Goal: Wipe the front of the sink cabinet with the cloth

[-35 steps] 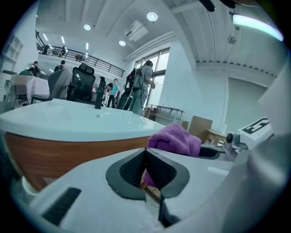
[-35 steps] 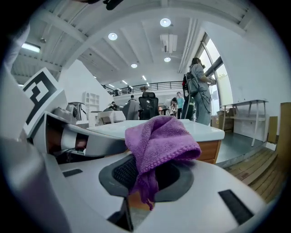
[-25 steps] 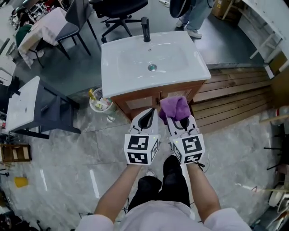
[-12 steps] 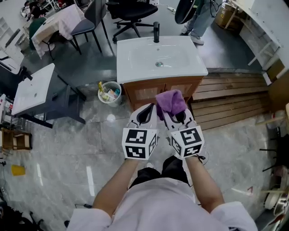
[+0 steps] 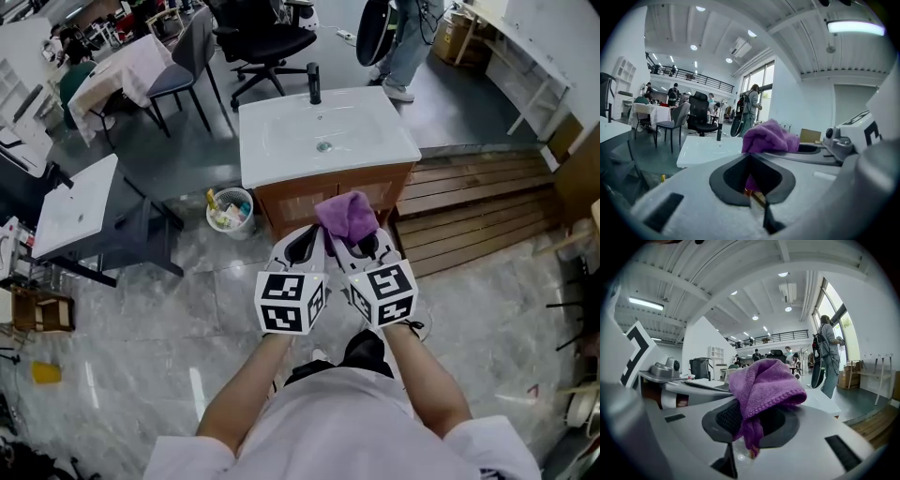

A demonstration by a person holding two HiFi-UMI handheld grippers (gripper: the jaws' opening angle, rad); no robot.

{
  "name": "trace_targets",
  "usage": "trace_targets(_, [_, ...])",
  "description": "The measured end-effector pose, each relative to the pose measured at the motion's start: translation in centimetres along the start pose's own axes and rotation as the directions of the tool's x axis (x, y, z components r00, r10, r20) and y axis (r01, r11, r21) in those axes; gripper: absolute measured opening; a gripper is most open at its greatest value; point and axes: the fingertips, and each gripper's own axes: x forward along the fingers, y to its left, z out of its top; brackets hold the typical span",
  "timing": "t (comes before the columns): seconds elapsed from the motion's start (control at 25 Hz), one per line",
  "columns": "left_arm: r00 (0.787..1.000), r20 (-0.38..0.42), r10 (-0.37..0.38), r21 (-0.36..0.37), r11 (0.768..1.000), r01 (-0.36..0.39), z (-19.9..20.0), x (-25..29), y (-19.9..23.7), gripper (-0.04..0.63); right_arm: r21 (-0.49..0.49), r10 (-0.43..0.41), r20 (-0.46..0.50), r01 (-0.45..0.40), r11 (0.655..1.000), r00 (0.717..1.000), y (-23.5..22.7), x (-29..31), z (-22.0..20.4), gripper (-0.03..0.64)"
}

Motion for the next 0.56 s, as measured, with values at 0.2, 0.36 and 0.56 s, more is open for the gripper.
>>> trace_targets(0.2, [1.000, -0.005, -0.005, 0.006, 1.000, 0.005, -0.12, 0.22, -0.09, 0.005, 0.003, -0.005, 0.008, 0.005, 1.000, 1.000, -0.16, 0.07, 0.06, 0.074])
trace_targets(0.36, [1.000, -0.006, -0.001, 0.001, 1.000, 0.001, 0.04, 0.30, 0.25, 0.005, 0.005, -0.010, 0.014, 0.010, 1.000, 1.000, -0.26, 0.31, 0.25, 0.073])
trace_targets(0.56, [1.000, -0.011, -0.006, 0.007, 1.000, 0.006, 0.05, 0.38, 0.19, 0.005, 0.008, -0.012, 0.012, 0.012, 1.000, 1.000, -0.30, 0.40, 0.16, 0.073])
